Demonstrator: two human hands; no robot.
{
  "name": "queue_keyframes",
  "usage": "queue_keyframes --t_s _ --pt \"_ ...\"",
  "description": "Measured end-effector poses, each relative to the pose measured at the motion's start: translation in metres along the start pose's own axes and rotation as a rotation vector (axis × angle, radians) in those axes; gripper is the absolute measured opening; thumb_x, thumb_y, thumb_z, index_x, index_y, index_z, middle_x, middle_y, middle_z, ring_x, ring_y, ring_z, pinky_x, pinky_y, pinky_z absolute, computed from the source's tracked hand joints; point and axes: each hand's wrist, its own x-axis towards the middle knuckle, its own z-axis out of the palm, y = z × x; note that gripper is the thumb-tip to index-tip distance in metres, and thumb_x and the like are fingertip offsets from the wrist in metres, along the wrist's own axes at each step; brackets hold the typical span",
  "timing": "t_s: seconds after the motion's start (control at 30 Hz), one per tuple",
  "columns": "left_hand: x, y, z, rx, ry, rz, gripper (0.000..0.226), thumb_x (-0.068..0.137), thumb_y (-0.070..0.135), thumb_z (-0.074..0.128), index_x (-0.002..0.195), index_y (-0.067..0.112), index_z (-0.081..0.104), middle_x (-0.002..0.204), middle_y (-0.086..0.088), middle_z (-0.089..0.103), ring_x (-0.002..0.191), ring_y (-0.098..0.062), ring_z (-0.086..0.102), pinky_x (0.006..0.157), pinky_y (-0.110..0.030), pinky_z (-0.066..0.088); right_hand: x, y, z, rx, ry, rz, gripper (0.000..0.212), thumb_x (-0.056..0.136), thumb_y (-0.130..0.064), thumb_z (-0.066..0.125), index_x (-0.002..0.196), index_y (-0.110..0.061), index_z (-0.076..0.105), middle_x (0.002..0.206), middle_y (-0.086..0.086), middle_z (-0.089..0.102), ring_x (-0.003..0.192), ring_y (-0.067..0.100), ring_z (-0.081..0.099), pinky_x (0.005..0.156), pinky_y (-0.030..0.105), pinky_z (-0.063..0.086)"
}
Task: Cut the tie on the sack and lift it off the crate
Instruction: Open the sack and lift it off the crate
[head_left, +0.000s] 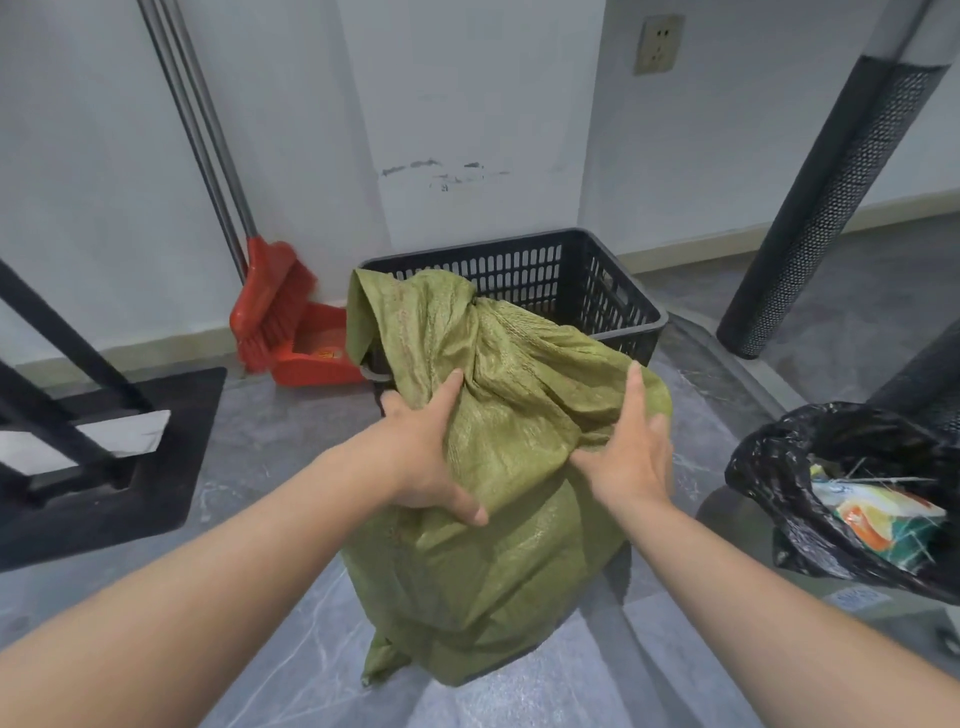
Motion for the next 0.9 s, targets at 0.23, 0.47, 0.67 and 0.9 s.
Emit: queue_keyframes --t_s 0.23,0.47,0.67,0.9 --pt "0.032 -0.001 0.008 0.022 0.102 0.183 0.123 0.083 0.045 0.079 0.166 0.027 -0.01 0.165 -0.008 0.028 0.148 -0.035 0.039 0.119 -0.042 0.037 0.012 0.01 0.014 -0.142 0.111 0.022 0.034 0.09 -0.032 0.073 0.115 -0.038 0.051 0.133 0.011 0.025 0.114 0.039 0.036 0.088 0.049 0.044" --pt "0.037 -0.012 -0.004 -0.022 0.22 0.253 0.081 0.097 0.02 0.059 0.166 0.028 0.018 0.161 -0.001 0.041 0.143 -0.031 0.045 0.107 -0.042 0.042 0.007 -0.009 0.013 0.012 0.16 -0.003 0.012 0.101 -0.013 0.046 0.097 -0.019 0.056 0.127 0.006 0.047 0.117 0.033 0.041 0.077 0.034 0.028" --pt "0.023 0.008 -0.06 -0.024 0.218 0.218 0.08 0.09 -0.006 0.047 0.16 0.031 0.037 0.146 -0.007 0.058 0.132 -0.038 0.054 0.101 -0.046 0.048 -0.002 -0.063 -0.028 0.044 0.136 0.113 0.024 0.103 -0.025 0.044 0.08 -0.018 0.04 0.088 0.006 0.057 0.087 0.033 0.05 0.062 0.04 0.03" --pt "0.016 0.046 -0.153 -0.06 0.146 0.165 0.079 0.089 -0.011 0.044 0.158 0.028 0.043 0.155 -0.008 0.053 0.145 -0.035 0.043 0.11 -0.044 0.043 0.02 -0.132 -0.108 0.154 0.067 0.129 0.025 0.101 -0.021 0.044 0.077 -0.016 0.041 0.065 0.004 0.048 0.064 0.028 0.045 0.053 0.036 0.029"
